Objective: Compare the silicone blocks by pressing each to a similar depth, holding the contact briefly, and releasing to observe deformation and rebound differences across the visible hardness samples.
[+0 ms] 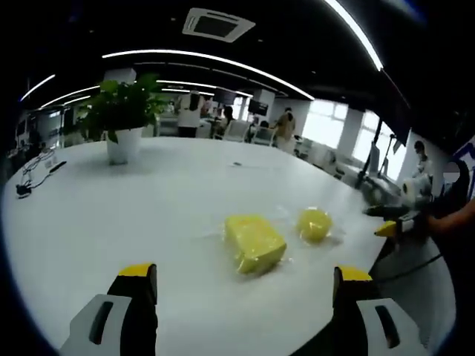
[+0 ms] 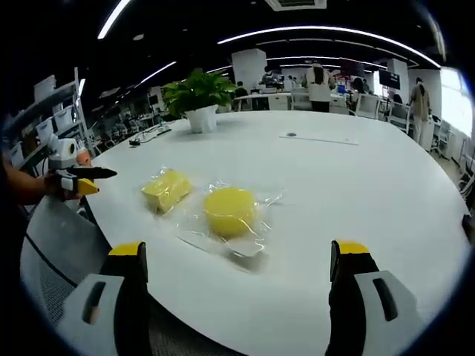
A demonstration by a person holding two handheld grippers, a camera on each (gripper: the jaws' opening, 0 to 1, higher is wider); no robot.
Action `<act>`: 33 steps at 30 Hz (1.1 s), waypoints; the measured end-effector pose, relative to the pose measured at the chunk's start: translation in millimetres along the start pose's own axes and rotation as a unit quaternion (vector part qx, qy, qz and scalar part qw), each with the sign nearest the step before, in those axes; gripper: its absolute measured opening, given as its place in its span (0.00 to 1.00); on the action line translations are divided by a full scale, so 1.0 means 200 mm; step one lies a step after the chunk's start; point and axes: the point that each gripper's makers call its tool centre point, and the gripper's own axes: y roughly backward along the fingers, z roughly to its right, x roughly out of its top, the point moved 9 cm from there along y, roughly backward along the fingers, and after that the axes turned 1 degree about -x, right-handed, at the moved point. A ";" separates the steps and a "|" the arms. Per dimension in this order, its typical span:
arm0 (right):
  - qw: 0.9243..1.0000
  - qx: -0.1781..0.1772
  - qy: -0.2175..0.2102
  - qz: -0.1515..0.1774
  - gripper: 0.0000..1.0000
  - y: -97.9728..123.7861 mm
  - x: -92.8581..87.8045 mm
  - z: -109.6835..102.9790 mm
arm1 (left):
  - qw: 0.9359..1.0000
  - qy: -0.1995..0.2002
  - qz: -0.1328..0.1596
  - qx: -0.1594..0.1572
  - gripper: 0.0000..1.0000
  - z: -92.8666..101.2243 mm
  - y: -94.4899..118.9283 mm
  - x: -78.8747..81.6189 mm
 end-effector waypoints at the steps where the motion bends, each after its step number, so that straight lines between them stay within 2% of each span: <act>1: 1.000 0.000 0.000 0.000 0.96 0.00 0.00 0.00 | 1.000 0.003 0.002 -0.001 1.00 0.00 0.00 0.00; 9: 1.000 0.001 -0.001 0.000 0.96 0.00 0.00 0.00 | 1.000 0.008 0.004 0.000 1.00 -0.01 0.00 0.00; 11: 1.000 0.001 0.003 0.001 0.92 0.00 0.00 0.00 | 1.000 0.007 0.006 0.002 1.00 -0.01 0.00 0.00; 16: 1.000 0.000 0.003 0.000 0.96 0.00 0.00 -0.01 | 1.000 0.009 0.012 0.007 1.00 -0.02 0.01 0.00; 27: 1.000 0.002 0.001 0.000 0.96 0.00 0.00 -0.01 | 1.000 0.009 0.008 0.004 1.00 -0.02 0.01 0.00; 33: 1.000 0.005 0.011 -0.016 0.96 0.00 -0.01 -0.01 | 1.000 -0.001 0.005 0.009 1.00 -0.02 0.01 0.00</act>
